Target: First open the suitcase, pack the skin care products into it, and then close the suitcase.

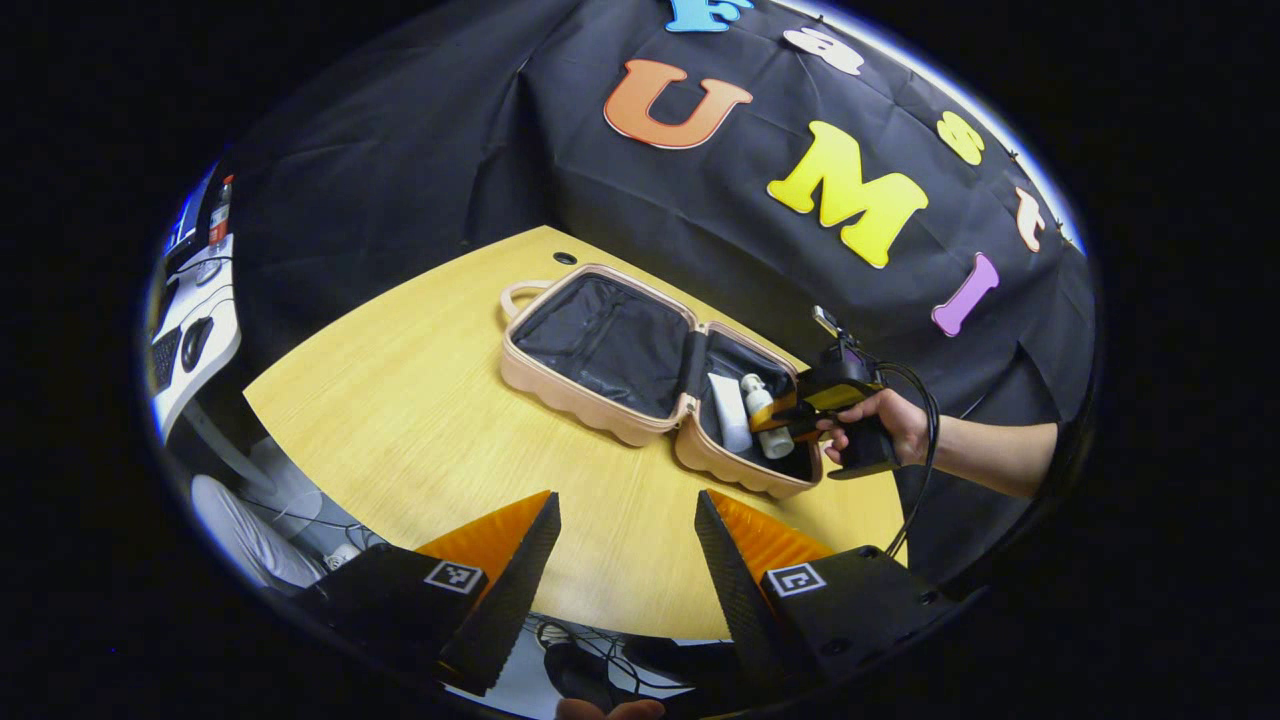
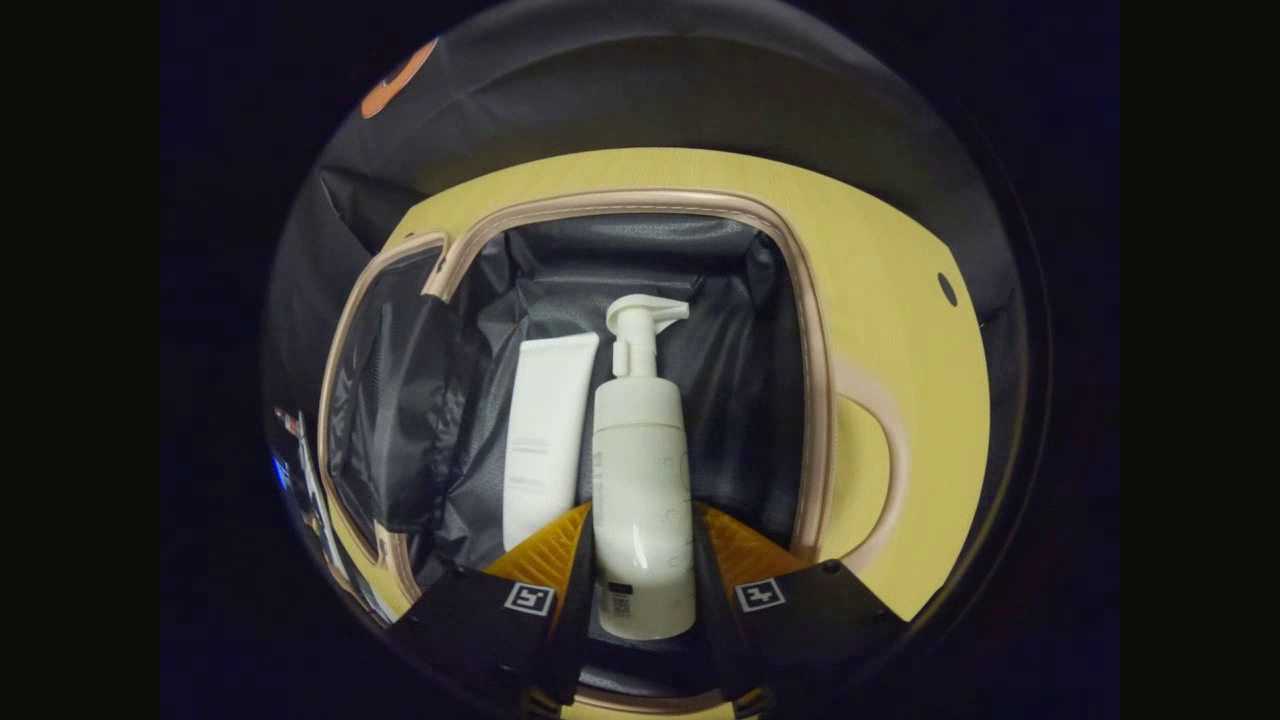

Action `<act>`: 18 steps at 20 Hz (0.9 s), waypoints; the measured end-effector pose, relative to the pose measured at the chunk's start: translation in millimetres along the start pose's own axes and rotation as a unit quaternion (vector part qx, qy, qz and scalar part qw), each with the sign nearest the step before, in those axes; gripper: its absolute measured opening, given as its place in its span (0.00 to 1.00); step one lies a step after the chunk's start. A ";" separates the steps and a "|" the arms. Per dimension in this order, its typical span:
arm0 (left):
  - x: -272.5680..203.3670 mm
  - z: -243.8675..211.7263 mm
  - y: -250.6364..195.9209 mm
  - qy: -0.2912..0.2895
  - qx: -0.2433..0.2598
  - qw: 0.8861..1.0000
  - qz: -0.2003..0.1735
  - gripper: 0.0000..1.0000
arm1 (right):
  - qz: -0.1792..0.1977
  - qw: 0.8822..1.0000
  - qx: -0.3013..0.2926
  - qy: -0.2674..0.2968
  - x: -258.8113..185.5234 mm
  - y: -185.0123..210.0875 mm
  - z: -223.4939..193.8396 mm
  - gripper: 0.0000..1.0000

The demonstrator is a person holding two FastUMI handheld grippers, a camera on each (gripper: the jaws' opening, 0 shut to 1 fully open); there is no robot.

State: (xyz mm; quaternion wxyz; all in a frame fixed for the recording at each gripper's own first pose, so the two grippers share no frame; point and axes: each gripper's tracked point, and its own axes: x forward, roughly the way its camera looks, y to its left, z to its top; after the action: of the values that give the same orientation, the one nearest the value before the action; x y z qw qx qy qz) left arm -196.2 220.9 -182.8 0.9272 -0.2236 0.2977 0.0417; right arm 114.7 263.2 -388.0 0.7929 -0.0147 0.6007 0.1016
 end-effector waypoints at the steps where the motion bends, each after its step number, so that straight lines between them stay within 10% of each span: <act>1: 3.9 5.8 4.2 -0.004 0.004 1.000 0.006 0.87 | -0.009 1.000 -0.007 0.002 -1.9 -2.0 -1.1 0.46; 7: 25.8 59.5 28.7 -0.050 0.032 0.998 0.012 0.88 | -0.007 0.998 -0.029 -0.048 -47.1 0.6 2.6 0.73; 18: 109.7 151.1 94.4 -0.142 -0.020 0.987 -0.065 0.87 | 0.089 0.963 -0.100 -0.232 -237.6 -18.6 -34.3 0.72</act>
State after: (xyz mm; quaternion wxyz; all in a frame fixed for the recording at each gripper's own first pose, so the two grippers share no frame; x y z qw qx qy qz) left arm -45.6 365.9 -172.9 0.9562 -0.2527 0.1467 0.0187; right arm 24.2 205.9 -172.4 0.8928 -0.0162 0.3857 0.2319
